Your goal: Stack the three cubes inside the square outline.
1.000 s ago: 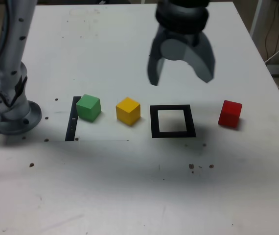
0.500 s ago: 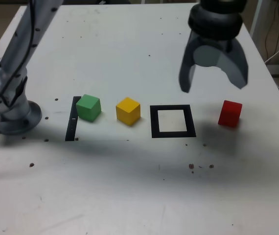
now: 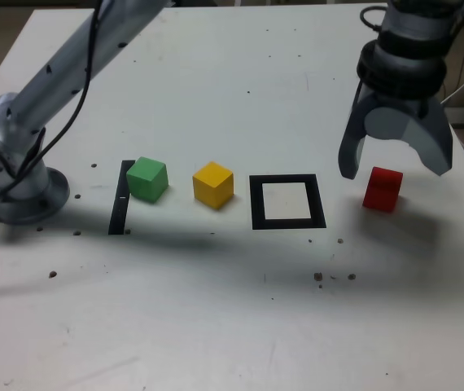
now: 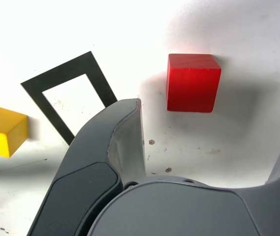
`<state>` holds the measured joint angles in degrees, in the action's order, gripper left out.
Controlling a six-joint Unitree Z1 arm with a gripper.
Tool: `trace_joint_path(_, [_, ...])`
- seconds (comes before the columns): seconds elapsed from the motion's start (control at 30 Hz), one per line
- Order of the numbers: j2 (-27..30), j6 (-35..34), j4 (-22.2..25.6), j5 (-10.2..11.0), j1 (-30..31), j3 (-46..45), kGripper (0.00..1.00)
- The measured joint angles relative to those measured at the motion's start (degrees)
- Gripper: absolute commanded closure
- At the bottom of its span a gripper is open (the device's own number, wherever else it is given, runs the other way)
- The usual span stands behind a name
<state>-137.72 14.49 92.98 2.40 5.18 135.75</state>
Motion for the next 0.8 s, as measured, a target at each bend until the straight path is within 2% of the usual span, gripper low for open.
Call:
trace_joint_path(0.3, [-0.7,1.1,0.0,-0.2,-0.8,0.3,0.01])
trace_joint_path(0.6, [-0.7,7.9,0.0,-0.1,-0.9,0.1,0.01])
trace_joint_path(0.8, [-0.7,8.4,0.0,0.1,-0.9,0.1,0.01])
